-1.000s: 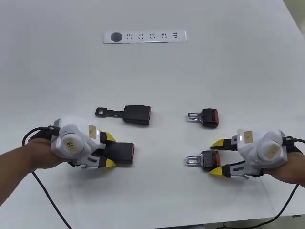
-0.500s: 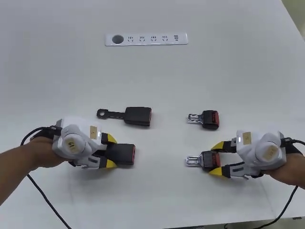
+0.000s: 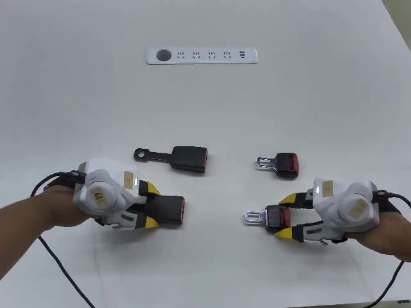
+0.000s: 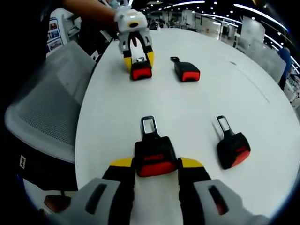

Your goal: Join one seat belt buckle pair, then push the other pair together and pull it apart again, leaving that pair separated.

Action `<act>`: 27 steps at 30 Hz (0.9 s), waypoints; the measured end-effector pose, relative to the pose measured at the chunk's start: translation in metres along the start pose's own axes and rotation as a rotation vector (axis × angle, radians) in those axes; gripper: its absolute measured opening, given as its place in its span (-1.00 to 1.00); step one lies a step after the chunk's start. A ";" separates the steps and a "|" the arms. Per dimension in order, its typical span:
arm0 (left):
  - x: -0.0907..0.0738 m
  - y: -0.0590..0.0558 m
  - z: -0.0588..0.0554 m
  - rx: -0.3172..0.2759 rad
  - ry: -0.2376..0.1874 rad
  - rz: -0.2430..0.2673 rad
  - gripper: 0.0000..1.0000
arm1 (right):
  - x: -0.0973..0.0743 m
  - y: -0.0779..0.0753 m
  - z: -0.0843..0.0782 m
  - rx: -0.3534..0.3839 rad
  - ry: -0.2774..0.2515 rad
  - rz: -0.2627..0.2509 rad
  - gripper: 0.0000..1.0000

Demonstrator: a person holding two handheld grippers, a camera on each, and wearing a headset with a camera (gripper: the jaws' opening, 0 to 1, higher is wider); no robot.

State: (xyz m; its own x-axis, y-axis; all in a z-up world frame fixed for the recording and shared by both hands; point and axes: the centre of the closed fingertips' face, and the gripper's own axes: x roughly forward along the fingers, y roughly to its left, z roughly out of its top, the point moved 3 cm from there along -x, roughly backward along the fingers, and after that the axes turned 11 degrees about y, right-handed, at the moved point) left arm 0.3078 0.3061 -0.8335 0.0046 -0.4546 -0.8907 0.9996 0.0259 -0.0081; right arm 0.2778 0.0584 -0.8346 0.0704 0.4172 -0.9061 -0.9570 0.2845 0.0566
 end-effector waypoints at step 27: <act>0.000 0.000 -0.001 -0.026 0.000 0.012 -0.30 | 0.029 0.012 0.058 0.019 -0.088 0.000 -0.27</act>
State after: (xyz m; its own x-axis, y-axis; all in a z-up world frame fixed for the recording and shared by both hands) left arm 0.3076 0.3069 -0.8340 0.0164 -0.4544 -0.8906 0.9985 0.0548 -0.0096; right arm 0.2853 0.1241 -0.8357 0.0958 0.4909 -0.8659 -0.9516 0.3004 0.0650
